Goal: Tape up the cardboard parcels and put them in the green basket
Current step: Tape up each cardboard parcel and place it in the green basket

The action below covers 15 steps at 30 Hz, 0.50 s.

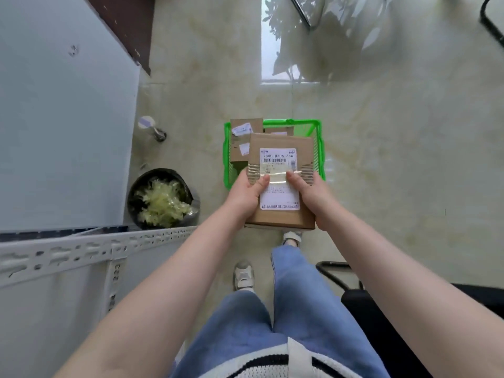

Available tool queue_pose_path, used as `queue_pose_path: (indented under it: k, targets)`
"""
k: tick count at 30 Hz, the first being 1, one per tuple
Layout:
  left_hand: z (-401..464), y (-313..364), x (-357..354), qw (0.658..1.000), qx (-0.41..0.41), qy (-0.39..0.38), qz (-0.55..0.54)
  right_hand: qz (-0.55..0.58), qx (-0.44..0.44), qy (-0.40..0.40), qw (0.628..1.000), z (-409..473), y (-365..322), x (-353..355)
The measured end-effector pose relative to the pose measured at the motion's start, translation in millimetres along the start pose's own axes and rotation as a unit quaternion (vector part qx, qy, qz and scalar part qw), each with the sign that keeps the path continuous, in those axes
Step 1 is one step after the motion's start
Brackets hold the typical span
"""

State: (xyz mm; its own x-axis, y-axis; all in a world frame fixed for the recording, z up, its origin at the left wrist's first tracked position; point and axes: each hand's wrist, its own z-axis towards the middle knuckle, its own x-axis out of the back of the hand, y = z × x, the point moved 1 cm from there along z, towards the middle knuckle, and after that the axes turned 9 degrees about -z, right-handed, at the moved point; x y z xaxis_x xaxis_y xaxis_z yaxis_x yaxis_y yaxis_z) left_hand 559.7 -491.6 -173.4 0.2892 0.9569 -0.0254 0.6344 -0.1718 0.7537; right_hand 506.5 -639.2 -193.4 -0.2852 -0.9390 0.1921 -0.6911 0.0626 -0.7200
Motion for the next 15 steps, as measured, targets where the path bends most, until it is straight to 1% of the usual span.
queue_pose_path:
  k: [4,7,10,12,15]
  targets:
    - [48.1,3.1,-36.3,0.999,0.049,0.011,0.002,-0.023,-0.06,-0.021,0.998,51.6,-7.4,31.7]
    - [83.7,8.6,-59.3,0.997,0.072,0.004,-0.015,-0.014,-0.077,-0.037,0.996,86.5,-14.5,51.2]
    - [123.8,14.7,-75.6,0.997,0.074,-0.004,-0.003,-0.01,-0.091,-0.046,0.995,123.9,-21.6,63.8]
    - [153.3,16.3,-81.5,0.997,0.067,-0.003,0.03,-0.007,-0.099,-0.045,0.994,152.7,-22.7,65.9]
    - [207.3,9.4,-81.7,0.986,0.07,0.01,0.151,-0.014,-0.103,-0.04,0.994,203.1,-18.2,60.3]
